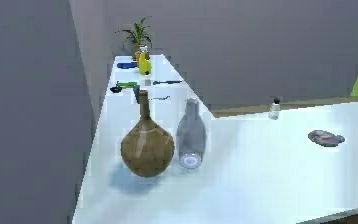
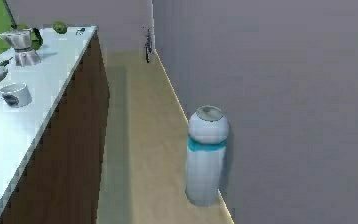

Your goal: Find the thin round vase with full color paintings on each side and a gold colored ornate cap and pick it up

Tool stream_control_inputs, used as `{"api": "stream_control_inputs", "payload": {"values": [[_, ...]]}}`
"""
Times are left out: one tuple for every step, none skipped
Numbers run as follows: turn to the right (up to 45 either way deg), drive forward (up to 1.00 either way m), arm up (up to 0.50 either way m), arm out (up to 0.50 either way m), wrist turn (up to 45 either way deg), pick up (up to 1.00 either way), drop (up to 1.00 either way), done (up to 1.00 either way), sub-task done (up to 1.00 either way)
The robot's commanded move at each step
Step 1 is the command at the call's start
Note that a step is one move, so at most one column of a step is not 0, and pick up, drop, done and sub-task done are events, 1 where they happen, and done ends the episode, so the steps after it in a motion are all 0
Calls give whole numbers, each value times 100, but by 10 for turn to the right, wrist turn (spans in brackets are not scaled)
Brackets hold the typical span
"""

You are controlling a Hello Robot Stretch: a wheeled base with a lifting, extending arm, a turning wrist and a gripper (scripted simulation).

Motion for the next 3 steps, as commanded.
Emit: {"api": "stream_control_inputs", "payload": {"values": [[-450,0,0,0,0,0,0,0,0],[450,0,0,0,0,0,0,0,0],[450,0,0,0,0,0,0,0,0]]}}
